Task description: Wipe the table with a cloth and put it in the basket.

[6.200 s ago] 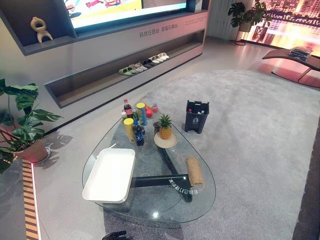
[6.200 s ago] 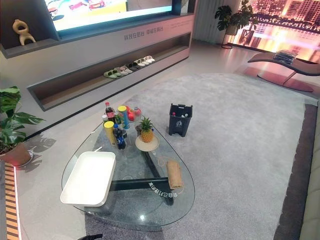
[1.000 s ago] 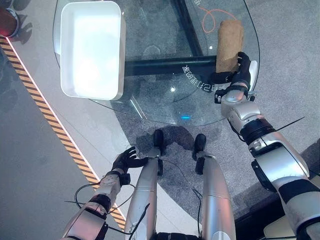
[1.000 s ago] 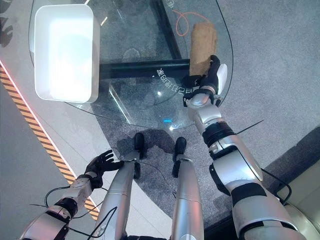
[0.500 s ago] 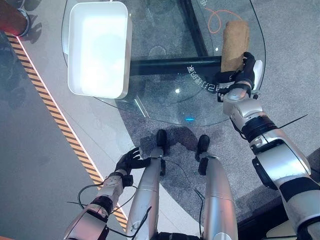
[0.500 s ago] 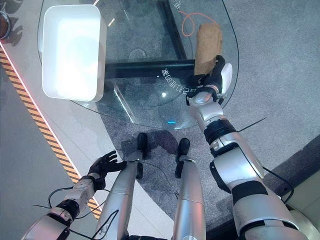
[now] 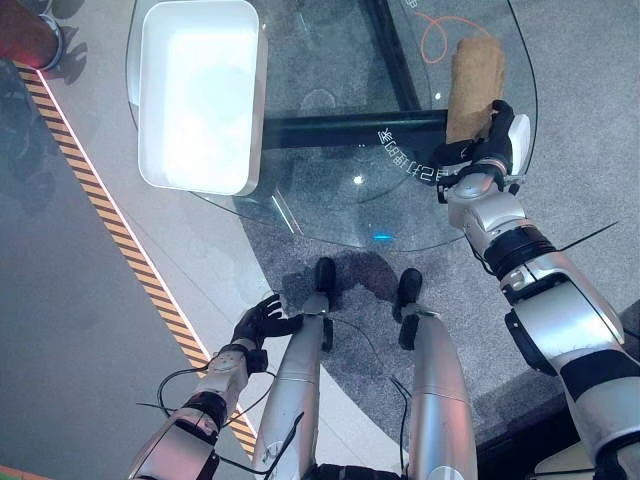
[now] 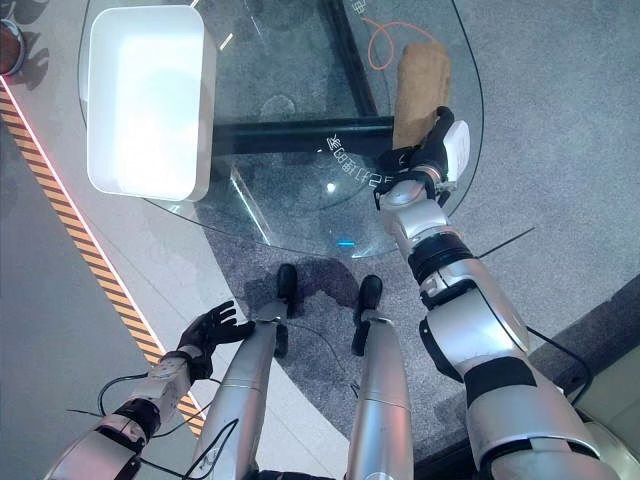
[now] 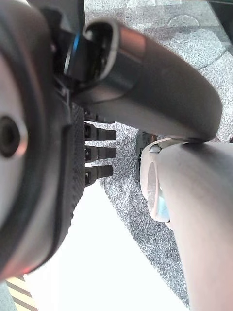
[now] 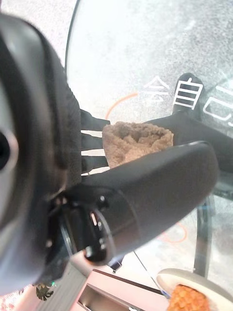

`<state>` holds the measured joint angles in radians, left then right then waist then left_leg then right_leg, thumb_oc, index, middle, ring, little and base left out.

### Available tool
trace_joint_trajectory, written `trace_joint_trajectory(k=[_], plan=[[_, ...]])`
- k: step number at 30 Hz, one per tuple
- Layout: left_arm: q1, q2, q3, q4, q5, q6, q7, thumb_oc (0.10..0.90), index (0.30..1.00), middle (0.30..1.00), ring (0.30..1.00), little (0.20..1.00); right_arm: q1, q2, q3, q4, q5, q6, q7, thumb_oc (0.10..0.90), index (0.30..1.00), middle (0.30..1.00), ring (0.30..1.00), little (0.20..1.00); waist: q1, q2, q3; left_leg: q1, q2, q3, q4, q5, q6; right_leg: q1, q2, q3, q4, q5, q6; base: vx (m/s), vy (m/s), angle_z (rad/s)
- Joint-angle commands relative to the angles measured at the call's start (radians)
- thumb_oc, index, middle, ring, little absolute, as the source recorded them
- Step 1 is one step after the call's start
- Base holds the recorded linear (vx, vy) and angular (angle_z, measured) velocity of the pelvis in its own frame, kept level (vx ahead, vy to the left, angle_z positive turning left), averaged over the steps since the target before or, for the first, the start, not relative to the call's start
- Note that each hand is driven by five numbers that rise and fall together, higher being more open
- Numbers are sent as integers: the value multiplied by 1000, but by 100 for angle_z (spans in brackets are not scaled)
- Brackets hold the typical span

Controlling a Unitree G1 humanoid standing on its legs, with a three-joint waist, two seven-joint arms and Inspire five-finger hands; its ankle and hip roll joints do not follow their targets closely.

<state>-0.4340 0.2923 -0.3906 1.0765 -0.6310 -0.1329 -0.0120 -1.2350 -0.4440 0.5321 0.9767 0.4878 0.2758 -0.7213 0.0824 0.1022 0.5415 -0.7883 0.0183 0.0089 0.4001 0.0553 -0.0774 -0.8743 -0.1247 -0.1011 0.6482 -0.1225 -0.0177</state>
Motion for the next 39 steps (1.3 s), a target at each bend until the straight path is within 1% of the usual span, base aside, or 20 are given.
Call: trace_joint_trajectory(k=[1,5,6,7,12,20,30,31,34,37,39], plan=[[66,-24,-37,15,-4,7,9,800,900,900,900,900,-76,-50,42,18,-52,-8,13,800,900,900,900,900,9,54,-21,-4,-57,57,118,-146,50,13,19,-51,-39,-18,4,0,0,0],[64,-25,-40,16,-5,7,10,800,900,900,900,900,-77,-51,51,35,-77,0,10,800,900,900,900,900,12,56,-21,-6,-57,55,118,-146,51,9,17,-52,-36,-18,5,0,0,0],[64,-25,-41,15,-4,8,10,800,900,900,900,900,-76,-52,53,40,-79,2,15,350,514,514,514,450,12,57,-21,-7,-57,55,118,-146,51,9,16,-53,-37,-17,5,0,0,0],[65,-24,-44,14,-6,7,9,800,900,900,900,900,-77,-54,54,43,-83,8,22,100,300,300,300,200,13,57,-21,-8,-58,54,119,-146,51,9,16,-53,-36,-17,6,0,0,0],[64,-24,-44,14,-3,6,3,800,900,900,900,900,-81,-54,58,66,-74,20,44,100,300,300,300,200,16,59,-21,-9,-57,53,118,-147,53,6,14,-54,-34,-16,6,0,0,0],[58,-27,-50,18,-4,5,5,800,900,900,900,900,-66,-52,49,107,-65,-1,71,100,300,300,300,200,15,61,-21,-17,-57,56,119,-146,54,-3,14,-53,-37,-11,9,0,0,0],[52,-24,-53,19,-10,8,7,800,900,900,900,900,-63,-47,52,98,-69,-19,76,100,300,300,300,200,13,61,-21,-12,-57,56,113,-143,53,1,15,-55,-45,-8,12,0,0,0],[53,-24,-51,19,-10,7,5,800,900,900,900,900,-62,-47,52,95,-71,-28,79,100,300,300,300,200,13,61,-21,-12,-57,57,111,-142,53,1,15,-54,-45,-7,12,0,0,0],[55,-23,-49,14,-9,4,8,800,900,900,900,900,-60,-47,58,72,-113,-49,97,100,300,300,300,200,13,61,-21,-12,-58,56,107,-140,54,0,15,-56,-48,-5,13,0,0,0],[53,-22,-48,4,-6,6,17,800,900,900,900,900,-65,-42,78,32,-183,-67,127,100,300,300,300,200,14,59,-21,-12,-59,56,102,-137,52,1,15,-59,-54,-2,14,0,0,0],[52,-22,-49,2,-8,5,21,800,900,900,900,900,-65,-37,92,12,-215,-69,131,100,300,300,300,200,13,59,-21,-12,-59,56,101,-136,51,0,15,-59,-55,-1,15,-42,-1,0]])
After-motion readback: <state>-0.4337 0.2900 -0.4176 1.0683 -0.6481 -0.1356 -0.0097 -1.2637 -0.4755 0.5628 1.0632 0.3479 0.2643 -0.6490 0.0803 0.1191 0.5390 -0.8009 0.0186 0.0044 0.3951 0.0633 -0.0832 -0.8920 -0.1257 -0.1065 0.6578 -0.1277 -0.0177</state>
